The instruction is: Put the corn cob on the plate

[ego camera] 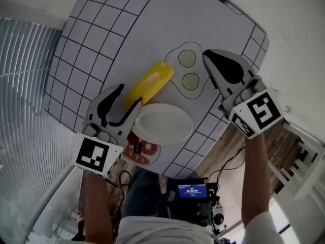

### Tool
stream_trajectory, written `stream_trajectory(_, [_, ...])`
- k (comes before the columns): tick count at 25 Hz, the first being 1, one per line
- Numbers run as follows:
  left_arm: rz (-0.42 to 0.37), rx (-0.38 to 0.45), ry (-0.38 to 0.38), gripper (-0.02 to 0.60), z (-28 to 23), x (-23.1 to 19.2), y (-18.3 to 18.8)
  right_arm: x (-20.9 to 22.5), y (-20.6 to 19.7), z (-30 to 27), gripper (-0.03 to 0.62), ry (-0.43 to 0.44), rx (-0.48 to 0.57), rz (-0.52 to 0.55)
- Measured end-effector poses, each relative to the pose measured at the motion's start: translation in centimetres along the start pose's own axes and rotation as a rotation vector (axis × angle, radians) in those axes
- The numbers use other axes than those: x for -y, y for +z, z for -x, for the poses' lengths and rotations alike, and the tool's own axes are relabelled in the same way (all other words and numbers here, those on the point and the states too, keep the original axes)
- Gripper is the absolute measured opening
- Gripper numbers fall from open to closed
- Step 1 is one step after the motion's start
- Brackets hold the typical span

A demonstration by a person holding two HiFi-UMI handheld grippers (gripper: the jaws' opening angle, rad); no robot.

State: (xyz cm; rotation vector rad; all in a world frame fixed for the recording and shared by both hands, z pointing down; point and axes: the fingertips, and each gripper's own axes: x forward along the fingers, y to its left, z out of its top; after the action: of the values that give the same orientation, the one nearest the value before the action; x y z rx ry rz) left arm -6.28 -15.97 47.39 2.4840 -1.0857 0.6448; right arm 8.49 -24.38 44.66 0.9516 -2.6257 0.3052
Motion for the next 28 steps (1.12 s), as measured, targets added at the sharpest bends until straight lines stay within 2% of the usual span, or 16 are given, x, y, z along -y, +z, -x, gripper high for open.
stream_trajectory(5, [0.042,-0.005,-0.028,0.224,-0.4,0.4,-0.4,-2.5,-2.1,-2.0,0.011,0.130,-0.057,-0.002])
stream_trajectory(8, [0.069,-0.017,-0.038,0.229,-0.3,0.4,-0.6,-4.4,-2.7,-2.7,0.089,0.220,-0.081,0.025])
stream_trajectory(11, [0.066,-0.037,-0.057,0.229,-0.1,0.7,-0.8,-6.0,-2.7,-2.9,0.117,0.295,-0.099,0.090])
stream_trajectory(16, [-0.006,-0.096,-0.078,0.229,-0.5,1.5,-2.0,-8.2,-3.4,-3.6,0.209,0.408,-0.188,0.223])
stream_trajectory(19, [-0.004,-0.096,-0.079,0.229,-0.7,1.6,-2.2,-9.0,-3.8,-4.4,0.252,0.464,-0.229,0.318])
stream_trajectory(23, [-0.007,-0.106,-0.080,0.229,-1.1,1.5,-2.4,-9.3,-3.7,-5.4,0.288,0.543,-0.265,0.414])
stream_trajectory(28, [-0.074,-0.138,-0.121,0.222,-1.9,1.5,-2.4,-9.8,-3.3,-5.8,0.288,0.651,-0.303,0.527])
